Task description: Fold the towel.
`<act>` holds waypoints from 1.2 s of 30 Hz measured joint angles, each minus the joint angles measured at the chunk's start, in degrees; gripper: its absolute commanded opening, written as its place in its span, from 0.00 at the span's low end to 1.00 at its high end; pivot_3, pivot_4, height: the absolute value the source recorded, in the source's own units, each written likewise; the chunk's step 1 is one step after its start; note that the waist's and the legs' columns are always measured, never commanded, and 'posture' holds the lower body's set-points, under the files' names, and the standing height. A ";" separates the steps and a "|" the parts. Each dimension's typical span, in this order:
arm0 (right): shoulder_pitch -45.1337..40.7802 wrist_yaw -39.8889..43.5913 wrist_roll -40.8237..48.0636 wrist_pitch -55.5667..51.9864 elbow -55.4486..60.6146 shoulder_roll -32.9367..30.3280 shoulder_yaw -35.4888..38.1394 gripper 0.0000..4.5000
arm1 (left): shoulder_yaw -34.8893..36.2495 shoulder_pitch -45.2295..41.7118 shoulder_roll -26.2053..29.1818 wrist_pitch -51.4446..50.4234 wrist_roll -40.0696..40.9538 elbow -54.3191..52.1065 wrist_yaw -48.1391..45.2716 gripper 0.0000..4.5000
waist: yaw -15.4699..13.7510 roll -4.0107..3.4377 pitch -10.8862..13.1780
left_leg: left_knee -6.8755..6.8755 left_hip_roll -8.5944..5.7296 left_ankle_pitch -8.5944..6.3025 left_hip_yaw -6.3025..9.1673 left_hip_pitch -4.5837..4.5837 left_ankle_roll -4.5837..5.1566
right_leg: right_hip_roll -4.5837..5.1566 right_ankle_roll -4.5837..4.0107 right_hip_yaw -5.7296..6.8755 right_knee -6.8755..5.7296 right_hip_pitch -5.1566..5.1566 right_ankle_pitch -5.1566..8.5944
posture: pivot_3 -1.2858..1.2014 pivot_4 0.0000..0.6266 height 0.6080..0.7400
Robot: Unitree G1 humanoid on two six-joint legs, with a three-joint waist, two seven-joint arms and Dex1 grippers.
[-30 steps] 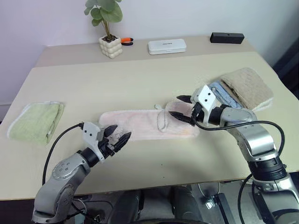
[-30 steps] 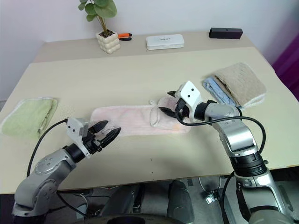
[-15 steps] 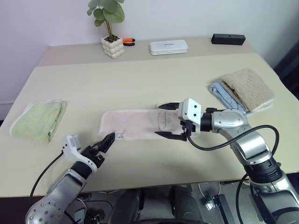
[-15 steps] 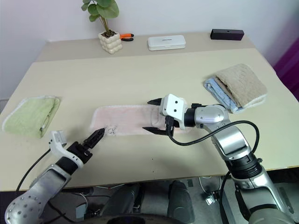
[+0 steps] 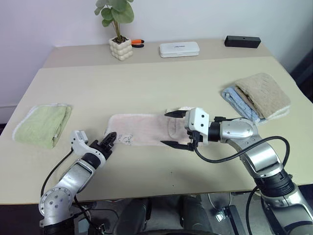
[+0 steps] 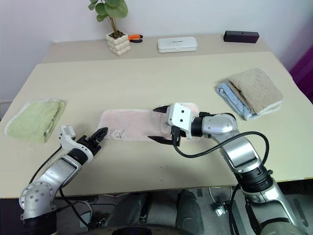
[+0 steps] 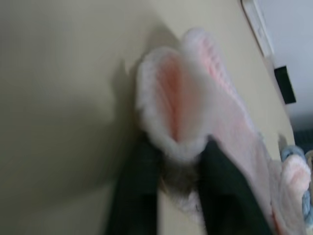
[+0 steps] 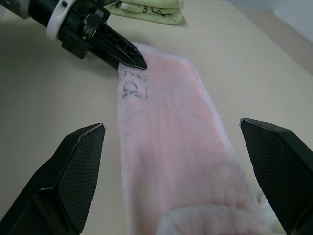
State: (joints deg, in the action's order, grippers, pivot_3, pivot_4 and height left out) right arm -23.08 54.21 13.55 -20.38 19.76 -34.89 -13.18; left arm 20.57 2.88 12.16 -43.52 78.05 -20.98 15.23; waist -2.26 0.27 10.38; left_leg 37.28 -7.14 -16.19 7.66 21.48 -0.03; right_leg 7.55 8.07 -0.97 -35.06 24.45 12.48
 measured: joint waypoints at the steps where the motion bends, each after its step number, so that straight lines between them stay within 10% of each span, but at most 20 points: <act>1: 0.23 -0.13 -0.01 -0.27 0.10 -0.02 0.00 1.00 | 0.08 -0.25 0.06 0.38 -0.02 -0.01 -0.11 0.01 | 0.01 0.00 0.00 | 0.00 0.00 0.00 0.00 0.00 0.00 | 0.00 0.00 0.00 0.00 0.00 0.00 | 0.52 0.24 1.00; 13: 3.32 -0.99 -1.09 0.45 -2.71 -3.63 2.92 1.00 | 7.28 -8.58 22.23 5.13 -5.00 -4.06 -19.35 0.01 | 0.08 0.21 0.10 | -0.06 0.01 0.02 -0.05 0.01 -0.04 | -0.05 -0.16 -0.05 0.09 0.01 0.05 | 0.52 0.24 1.00; 26: 4.68 -2.40 -2.23 1.48 -3.86 -3.36 3.12 1.00 | -27.82 -19.46 18.89 1.37 -23.67 -6.88 -38.92 0.01 | 0.25 0.22 0.12 | -0.18 0.07 0.06 -0.07 0.02 -0.10 | -0.10 -0.06 -0.06 0.07 0.08 -0.01 | 0.52 0.24 1.00; 34: 5.41 -3.60 -2.70 1.44 -3.84 -4.24 4.52 1.00 | -31.59 -20.24 15.73 1.92 -32.00 -2.19 -44.46 0.01 | 0.09 0.23 0.13 | -0.16 0.06 0.03 -0.05 0.04 -0.04 | -0.10 -0.04 -0.06 0.08 0.08 -0.02 | 0.52 0.24 1.00; 36: 5.50 -3.73 -2.73 1.42 -3.84 -4.29 4.55 1.00 | -31.46 -20.39 14.89 1.87 -32.60 -1.81 -45.12 0.13 | 0.09 0.23 0.13 | -0.16 0.06 0.03 -0.05 0.04 -0.04 | -0.10 -0.04 -0.06 0.08 0.08 -0.01 | 0.52 0.24 1.00</act>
State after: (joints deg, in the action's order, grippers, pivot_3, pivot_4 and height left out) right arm -17.58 50.48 10.82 -18.96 15.92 -39.18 -8.62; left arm -10.89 -17.51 27.05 -41.64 45.45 -22.79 -29.89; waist -2.16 0.51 10.51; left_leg 37.12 -7.07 -16.16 7.61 21.52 -0.07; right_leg 7.45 8.03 -1.03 -34.98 24.54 12.47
